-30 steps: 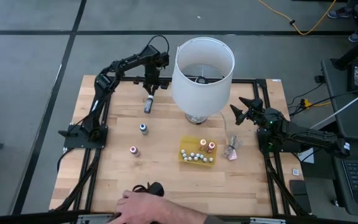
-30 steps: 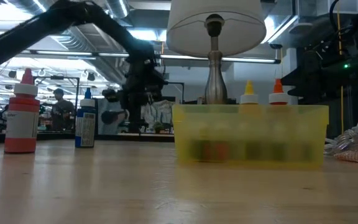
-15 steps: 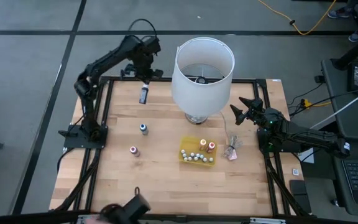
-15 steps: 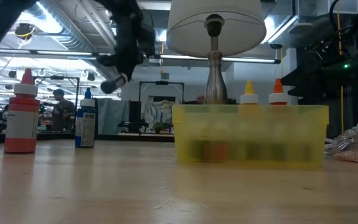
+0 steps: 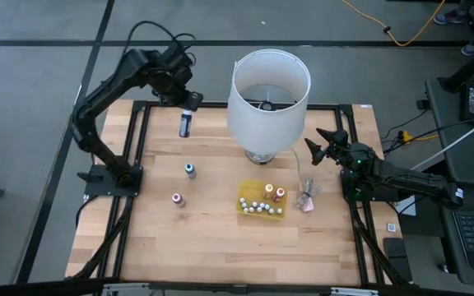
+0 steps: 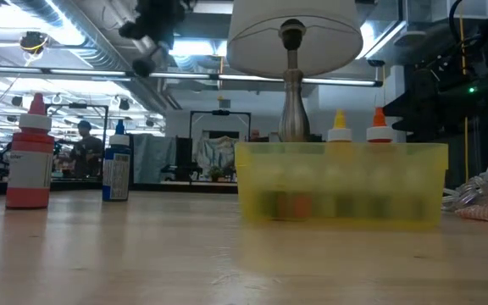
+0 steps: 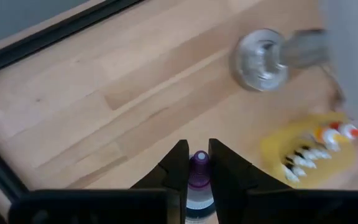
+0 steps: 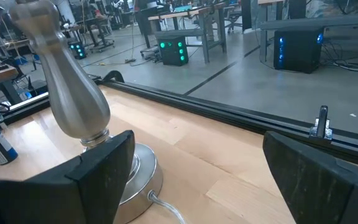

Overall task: Pick & Place food coloring
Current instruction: Put the purple food coloring bottle into the yellow bin

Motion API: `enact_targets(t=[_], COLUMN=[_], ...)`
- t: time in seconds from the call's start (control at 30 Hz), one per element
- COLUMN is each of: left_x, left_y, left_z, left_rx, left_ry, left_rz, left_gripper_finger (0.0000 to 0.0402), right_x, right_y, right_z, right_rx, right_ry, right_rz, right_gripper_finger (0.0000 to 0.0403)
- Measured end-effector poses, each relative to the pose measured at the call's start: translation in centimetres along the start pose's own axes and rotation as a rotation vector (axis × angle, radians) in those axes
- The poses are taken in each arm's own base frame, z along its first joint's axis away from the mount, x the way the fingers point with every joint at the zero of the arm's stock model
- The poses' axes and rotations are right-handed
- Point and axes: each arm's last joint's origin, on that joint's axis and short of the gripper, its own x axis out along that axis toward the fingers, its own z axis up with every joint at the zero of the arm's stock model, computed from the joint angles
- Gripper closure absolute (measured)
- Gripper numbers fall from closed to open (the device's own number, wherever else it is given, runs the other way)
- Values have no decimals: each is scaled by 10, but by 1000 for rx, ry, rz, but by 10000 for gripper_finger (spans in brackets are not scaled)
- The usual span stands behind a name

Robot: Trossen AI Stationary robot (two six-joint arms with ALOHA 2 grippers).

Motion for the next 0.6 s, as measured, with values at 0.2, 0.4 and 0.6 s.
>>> enact_targets(t=[0.2, 0.4, 0.6], left_x=[-26, -31, -25], left_y=[-30, -70, -113], left_z=[-34, -70, -102], left_rx=[164, 341, 477], left_ry=[-57, -81, -100], left_rz=[-102, -132, -189], left_gripper_finger=[363, 364, 364], right_x=[0, 0, 0], right_y=[0, 0, 0], right_z=[0, 0, 0], right_rx=[0, 0, 0], right_ry=[0, 0, 1], right_rz=[0, 0, -1], right_gripper_finger=[47, 47, 47])
